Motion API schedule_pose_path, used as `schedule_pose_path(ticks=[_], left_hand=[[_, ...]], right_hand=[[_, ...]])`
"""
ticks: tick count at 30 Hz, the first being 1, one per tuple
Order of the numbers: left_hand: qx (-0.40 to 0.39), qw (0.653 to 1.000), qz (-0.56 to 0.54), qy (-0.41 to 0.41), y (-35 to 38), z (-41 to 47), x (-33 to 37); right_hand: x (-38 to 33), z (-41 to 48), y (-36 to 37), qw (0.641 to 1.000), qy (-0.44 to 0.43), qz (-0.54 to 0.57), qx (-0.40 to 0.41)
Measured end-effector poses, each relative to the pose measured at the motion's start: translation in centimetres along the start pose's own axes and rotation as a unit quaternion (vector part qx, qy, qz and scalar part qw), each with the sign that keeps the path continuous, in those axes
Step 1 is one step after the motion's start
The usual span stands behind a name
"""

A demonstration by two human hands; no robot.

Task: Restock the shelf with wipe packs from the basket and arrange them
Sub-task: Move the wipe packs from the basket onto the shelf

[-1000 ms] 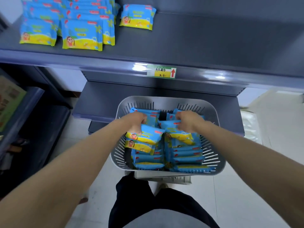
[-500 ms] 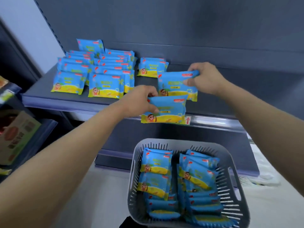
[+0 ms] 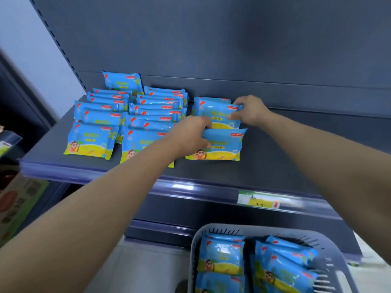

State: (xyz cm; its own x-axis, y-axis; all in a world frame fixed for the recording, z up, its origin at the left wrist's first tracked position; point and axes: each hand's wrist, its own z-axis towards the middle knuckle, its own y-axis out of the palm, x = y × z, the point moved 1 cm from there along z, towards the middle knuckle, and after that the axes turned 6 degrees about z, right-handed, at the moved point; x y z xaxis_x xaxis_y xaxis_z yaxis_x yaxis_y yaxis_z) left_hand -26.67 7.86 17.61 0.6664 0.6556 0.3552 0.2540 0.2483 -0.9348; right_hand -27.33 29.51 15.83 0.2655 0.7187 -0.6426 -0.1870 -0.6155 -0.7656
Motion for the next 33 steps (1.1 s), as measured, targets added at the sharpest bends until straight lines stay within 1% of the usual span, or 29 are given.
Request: schedule_pose_path(ticks=[2, 5, 7, 10, 13, 16, 21, 27, 30, 33], left_hand=[[0.012, 0.999, 0.033, 0.005, 0.0, 1.3, -0.3], [0.019, 0.988, 0.15, 0.027, 0.2, 3.4, -0.6], [0.013, 0.979, 0.201, 0.035, 0.3, 4.8, -1.0], [0.002, 0.975, 0.222, 0.027, 0.6, 6.5, -1.3], [0.001, 0.972, 0.236, 0.011, 0.9, 7.5, -1.5], [0.013, 0.975, 0.224, -0.001, 1.3, 7.8, -1.6], [0.075, 0.977, 0.2, -0.002, 1.6, 6.2, -0.6], [0.177, 0.981, 0.071, 0.044, 1.0, 1.2, 3.1], [0.196, 0.977, 0.0, 0.078, 1.7, -2.6, 5.7], [0.19, 0.976, -0.025, 0.103, 4.0, -6.2, 7.8]], right_hand=[[0.2, 1.0, 0.2, 1.0, 0.003, 0.006, -0.004], [0.5, 2.0, 0.3, 1.0, 0.009, 0.023, 0.002], [0.7, 2.5, 0.2, 0.999, 0.02, 0.037, -0.003], [1.1, 2.8, -0.1, 0.998, 0.02, 0.056, 0.0], [1.4, 2.3, -0.6, 0.998, 0.007, 0.043, 0.048], [1.2, 0.5, -1.1, 0.996, -0.001, -0.013, 0.09], [-0.1, -4.0, -1.2, 0.982, -0.1, -0.118, 0.106], [-0.4, -11.1, -1.9, 0.963, -0.177, -0.152, 0.131], [0.5, -15.7, -2.1, 0.955, -0.21, -0.156, 0.142], [2.3, -20.2, -1.5, 0.949, -0.232, -0.165, 0.139]])
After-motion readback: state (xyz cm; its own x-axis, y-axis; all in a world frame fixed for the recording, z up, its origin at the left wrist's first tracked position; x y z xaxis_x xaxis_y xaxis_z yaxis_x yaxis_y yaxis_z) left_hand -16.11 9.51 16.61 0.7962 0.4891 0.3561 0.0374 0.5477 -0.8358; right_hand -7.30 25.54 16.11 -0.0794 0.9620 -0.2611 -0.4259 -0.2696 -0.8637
